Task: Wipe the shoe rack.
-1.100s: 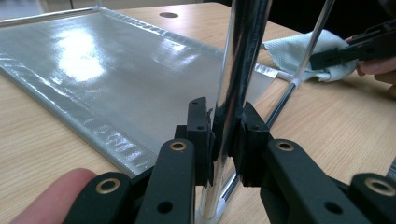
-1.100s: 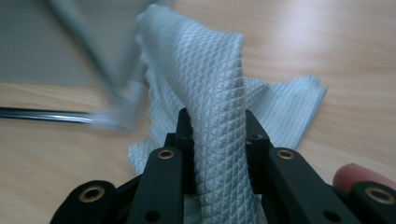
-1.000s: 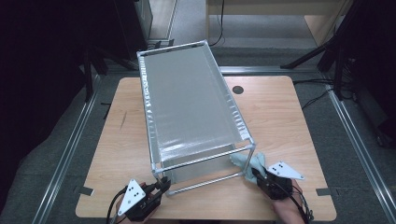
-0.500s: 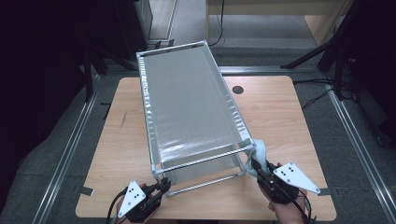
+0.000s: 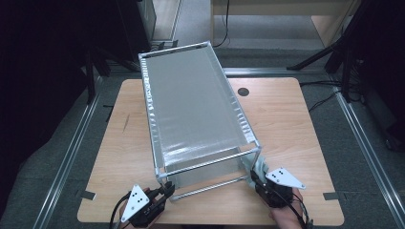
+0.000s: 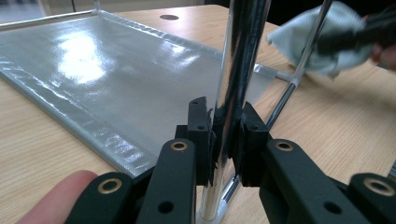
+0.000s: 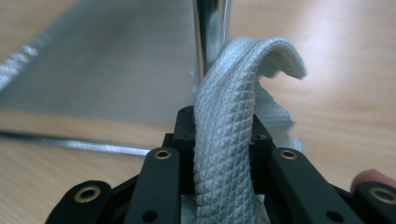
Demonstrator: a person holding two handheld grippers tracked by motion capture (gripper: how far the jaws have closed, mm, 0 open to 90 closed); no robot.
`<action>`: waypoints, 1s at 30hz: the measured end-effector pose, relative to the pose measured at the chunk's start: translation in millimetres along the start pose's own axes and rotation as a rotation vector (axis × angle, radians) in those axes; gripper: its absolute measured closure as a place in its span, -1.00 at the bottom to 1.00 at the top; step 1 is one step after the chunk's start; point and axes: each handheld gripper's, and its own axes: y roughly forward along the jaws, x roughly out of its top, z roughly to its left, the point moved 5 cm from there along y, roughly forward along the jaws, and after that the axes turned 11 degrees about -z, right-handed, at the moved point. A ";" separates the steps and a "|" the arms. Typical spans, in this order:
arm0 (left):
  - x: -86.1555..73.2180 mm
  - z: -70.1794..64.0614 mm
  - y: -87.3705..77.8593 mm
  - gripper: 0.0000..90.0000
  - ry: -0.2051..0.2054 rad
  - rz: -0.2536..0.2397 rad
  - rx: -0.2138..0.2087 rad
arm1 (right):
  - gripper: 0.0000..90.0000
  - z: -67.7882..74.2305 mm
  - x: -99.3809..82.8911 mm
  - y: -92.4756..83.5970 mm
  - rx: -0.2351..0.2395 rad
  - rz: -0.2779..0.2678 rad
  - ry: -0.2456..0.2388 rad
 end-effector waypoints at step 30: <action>-1.8 -7.6 3.3 0.77 0.007 0.000 -0.038 | 0.67 28.4 26.3 -3.8 -0.088 -0.184 -0.048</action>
